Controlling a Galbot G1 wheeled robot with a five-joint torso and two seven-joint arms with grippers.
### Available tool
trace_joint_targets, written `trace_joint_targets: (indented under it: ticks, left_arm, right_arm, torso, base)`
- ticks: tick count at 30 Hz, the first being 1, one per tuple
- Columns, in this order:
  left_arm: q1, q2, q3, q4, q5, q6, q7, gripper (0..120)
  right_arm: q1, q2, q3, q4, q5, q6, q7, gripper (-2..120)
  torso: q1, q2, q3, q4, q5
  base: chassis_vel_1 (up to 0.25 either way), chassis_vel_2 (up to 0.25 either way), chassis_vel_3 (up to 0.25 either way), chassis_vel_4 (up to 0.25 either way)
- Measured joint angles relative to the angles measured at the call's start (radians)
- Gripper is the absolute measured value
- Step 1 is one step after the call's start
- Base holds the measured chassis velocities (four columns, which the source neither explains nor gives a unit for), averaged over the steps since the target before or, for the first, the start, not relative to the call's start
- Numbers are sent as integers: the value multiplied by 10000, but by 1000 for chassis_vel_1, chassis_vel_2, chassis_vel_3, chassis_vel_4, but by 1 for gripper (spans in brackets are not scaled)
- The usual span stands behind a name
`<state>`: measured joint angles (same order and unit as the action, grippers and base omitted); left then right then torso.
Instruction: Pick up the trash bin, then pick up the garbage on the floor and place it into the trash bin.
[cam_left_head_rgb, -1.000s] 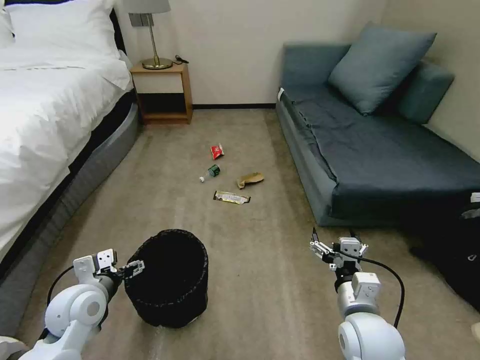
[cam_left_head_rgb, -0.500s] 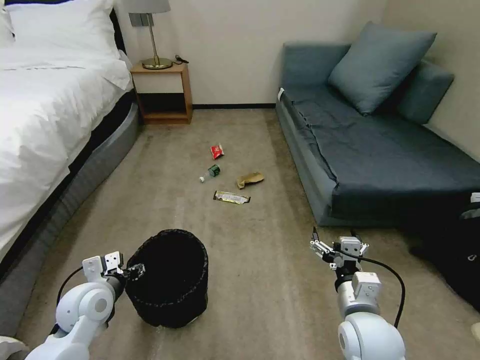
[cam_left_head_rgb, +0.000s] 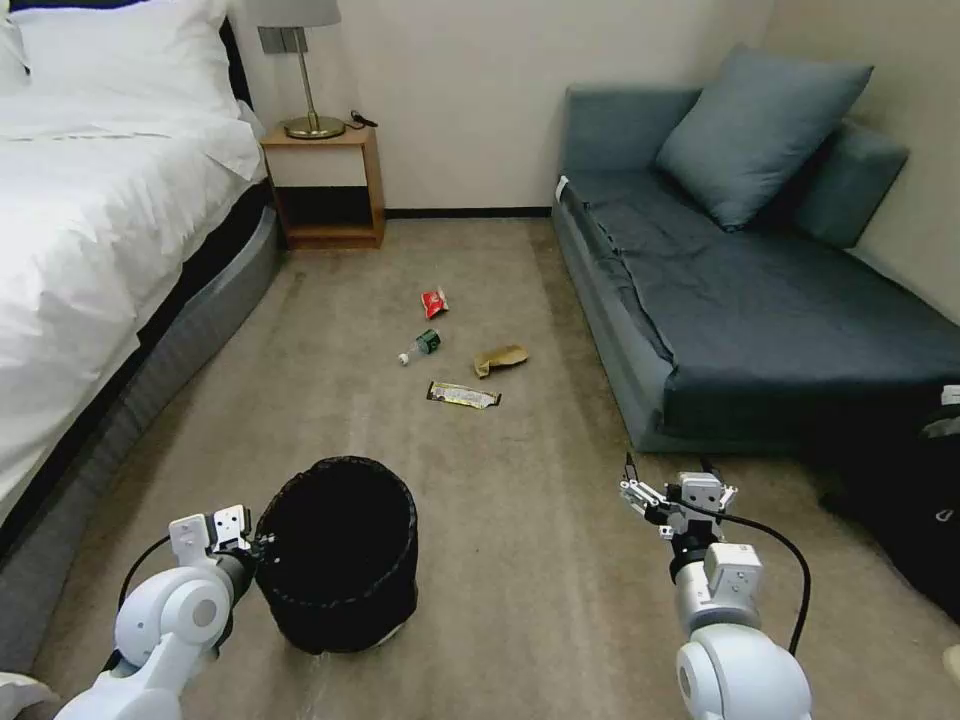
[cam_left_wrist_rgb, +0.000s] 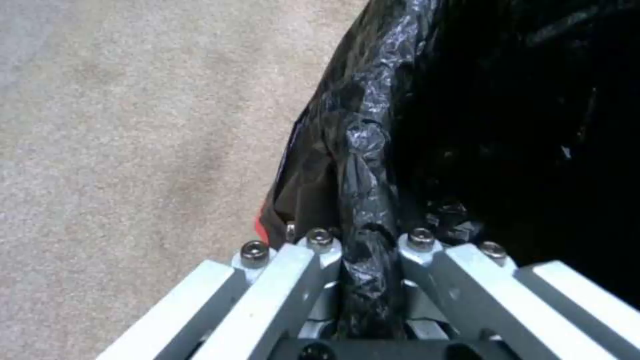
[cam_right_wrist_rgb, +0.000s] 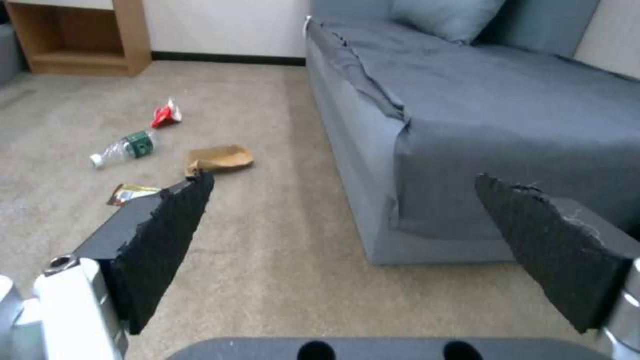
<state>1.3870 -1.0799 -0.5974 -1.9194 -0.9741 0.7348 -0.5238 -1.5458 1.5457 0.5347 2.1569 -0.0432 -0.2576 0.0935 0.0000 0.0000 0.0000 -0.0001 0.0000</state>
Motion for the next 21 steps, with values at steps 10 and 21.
trace_joint_targets:
  ticks: [10, 21]
  left_arm:
    - [215, -194, -886, -593, 116, 2, -72, 3]
    - [581, -174, -2522, -1808, 1207, 7, 410, 2]
  right_arm:
    - [52, -178, 27, -101, 563, 589, -63, 100]
    - [230, -727, 164, -184, 1299, 1510, -183, 100]
  torso:
    - [0, 0, 0, 2, -1]
    - [0, 0, 0, 3, 1]
  base:
    - [0, 0, 0, 0]
    - [0, 0, 0, 0]
